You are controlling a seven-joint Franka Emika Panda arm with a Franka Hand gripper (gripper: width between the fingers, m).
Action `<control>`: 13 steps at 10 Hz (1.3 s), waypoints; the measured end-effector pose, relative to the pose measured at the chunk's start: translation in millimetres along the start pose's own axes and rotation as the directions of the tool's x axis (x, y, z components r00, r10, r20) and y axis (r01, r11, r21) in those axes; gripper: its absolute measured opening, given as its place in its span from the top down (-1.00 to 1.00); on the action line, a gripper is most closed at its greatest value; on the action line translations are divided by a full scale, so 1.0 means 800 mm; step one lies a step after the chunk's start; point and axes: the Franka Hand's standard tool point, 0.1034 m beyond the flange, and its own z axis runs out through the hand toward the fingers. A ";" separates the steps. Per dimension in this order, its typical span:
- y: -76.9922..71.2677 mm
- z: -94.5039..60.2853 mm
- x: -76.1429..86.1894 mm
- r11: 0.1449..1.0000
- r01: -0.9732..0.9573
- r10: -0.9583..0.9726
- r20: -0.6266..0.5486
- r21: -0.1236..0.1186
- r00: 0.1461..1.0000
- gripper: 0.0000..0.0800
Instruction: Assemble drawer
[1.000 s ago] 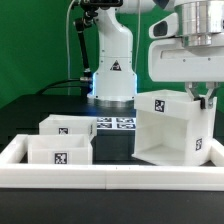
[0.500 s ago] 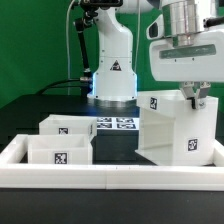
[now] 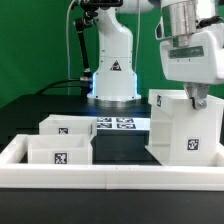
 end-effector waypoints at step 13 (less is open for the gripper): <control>-0.070 -0.001 0.002 0.996 -0.082 0.081 0.042 0.032 0.996 0.90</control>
Offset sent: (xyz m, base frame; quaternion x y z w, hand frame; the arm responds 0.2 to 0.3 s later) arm 0.0224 0.0042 -0.0009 0.0078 -0.0094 0.0377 0.9992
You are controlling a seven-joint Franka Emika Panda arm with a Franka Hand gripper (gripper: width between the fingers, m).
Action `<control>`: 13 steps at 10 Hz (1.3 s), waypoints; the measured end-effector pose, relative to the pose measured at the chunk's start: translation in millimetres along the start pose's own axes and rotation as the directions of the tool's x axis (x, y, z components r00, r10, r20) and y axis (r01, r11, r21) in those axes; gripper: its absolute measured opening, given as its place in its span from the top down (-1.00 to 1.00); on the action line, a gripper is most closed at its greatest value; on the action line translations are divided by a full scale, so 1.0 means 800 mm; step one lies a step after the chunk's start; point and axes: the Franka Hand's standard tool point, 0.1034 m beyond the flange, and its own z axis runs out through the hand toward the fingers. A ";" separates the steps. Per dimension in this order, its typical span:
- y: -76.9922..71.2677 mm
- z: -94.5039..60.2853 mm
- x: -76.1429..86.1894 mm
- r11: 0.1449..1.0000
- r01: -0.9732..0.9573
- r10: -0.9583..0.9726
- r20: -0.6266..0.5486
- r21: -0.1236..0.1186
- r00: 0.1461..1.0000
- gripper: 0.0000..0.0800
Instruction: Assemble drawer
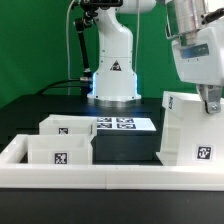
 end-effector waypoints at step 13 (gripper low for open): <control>0.007 -0.019 -0.006 0.957 0.289 -0.288 0.014 -0.010 0.957 -0.62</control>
Offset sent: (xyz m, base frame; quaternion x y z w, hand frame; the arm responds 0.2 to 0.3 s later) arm 0.0000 0.0000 0.0000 0.0000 0.0000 0.0000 1.0000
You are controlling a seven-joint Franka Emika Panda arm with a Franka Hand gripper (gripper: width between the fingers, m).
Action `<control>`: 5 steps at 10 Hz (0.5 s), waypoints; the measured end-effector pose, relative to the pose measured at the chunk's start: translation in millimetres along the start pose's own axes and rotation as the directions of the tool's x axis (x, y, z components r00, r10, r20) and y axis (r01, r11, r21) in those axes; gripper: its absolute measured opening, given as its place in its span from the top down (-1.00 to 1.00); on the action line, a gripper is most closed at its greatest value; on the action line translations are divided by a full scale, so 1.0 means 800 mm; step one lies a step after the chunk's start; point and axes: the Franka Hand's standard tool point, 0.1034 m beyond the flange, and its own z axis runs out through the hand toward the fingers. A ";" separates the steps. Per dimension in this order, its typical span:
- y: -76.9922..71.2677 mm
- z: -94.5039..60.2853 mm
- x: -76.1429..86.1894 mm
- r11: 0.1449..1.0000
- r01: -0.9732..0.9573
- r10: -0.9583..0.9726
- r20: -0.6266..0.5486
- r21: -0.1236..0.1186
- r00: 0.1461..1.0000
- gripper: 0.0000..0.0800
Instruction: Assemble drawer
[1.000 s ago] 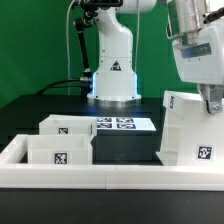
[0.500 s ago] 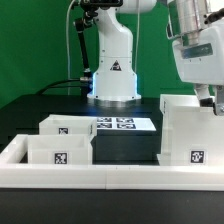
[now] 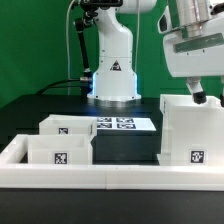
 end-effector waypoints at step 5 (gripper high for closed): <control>0.006 -0.013 -0.005 0.982 0.187 -0.186 0.018 -0.016 0.982 -0.62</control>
Offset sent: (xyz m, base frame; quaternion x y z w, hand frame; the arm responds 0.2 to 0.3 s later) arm 0.0000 0.0000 0.0000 0.0000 0.0000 0.0000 1.0000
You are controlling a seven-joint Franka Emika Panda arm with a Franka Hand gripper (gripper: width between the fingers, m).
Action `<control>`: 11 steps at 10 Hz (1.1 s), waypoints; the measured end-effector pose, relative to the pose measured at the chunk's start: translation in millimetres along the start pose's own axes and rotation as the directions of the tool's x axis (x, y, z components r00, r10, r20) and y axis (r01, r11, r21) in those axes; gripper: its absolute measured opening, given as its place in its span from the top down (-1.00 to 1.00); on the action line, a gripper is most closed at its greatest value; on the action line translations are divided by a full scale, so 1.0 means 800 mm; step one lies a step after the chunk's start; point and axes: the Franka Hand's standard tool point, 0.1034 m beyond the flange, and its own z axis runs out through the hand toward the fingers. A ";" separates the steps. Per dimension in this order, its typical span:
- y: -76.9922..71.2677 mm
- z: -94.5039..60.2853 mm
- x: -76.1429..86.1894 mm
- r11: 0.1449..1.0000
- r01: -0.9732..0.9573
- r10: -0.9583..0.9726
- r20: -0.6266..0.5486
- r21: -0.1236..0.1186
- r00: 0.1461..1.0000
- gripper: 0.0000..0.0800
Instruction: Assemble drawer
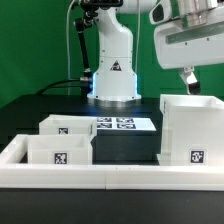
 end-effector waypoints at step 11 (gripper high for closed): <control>0.079 -0.028 0.074 0.393 0.919 -0.914 0.103 -0.006 0.392 -0.62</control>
Offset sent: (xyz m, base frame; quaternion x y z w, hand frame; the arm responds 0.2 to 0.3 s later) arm -0.0166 -0.0344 0.0058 -0.0171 -0.0353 -0.2465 0.9684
